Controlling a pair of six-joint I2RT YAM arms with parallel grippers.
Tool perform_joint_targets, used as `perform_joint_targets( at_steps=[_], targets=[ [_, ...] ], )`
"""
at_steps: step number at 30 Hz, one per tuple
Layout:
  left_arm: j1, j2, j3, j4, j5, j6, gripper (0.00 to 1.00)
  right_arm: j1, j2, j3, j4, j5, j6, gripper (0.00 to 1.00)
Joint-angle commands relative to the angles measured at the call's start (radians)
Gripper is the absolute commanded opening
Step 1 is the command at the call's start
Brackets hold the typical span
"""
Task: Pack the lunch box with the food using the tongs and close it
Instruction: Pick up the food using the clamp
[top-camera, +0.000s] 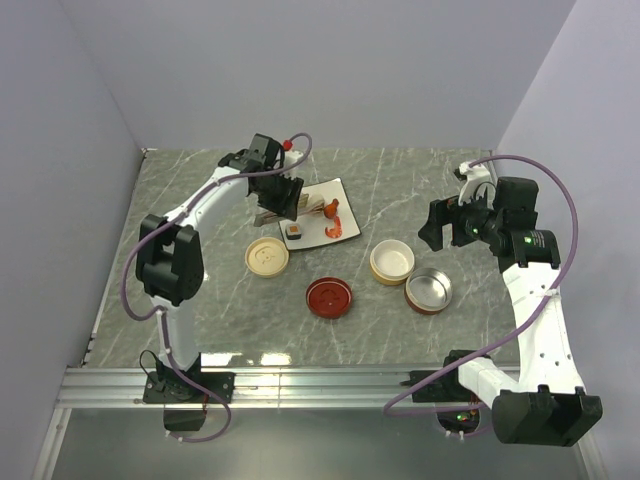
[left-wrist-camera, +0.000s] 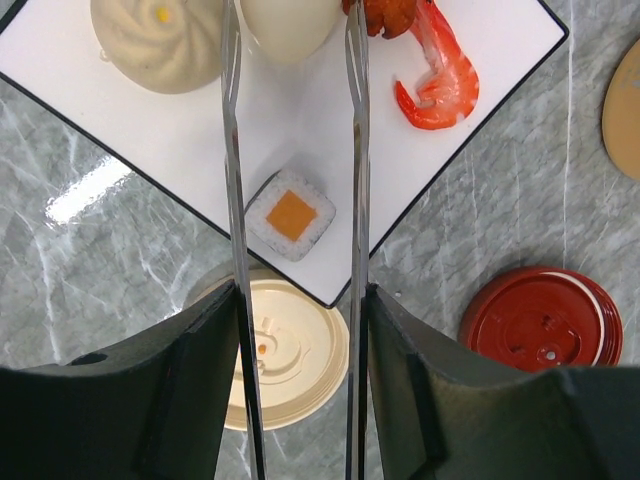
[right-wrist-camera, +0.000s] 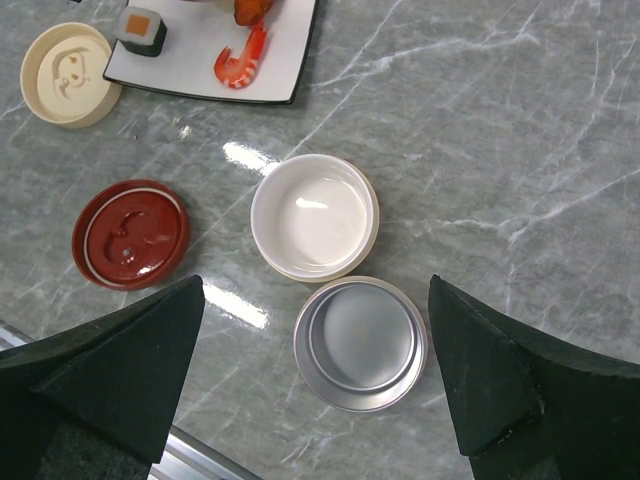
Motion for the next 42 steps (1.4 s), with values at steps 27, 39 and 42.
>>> perform_joint_targets(
  at_steps=[27, 39, 42],
  targets=[
    [-0.006, 0.083, 0.111, 0.012, -0.028, 0.002, 0.49, -0.012, -0.004, 0.012, 0.026, -0.015, 0.009, 1.00],
    [-0.006, -0.015, 0.109, -0.004, -0.028, 0.005, 0.41, -0.012, -0.010, 0.011, 0.027, -0.020, 0.009, 1.00],
    [-0.006, -0.043, 0.104, -0.007, -0.034, 0.015, 0.39, -0.012, -0.010, 0.009, 0.029, -0.023, 0.010, 1.00]
  ],
)
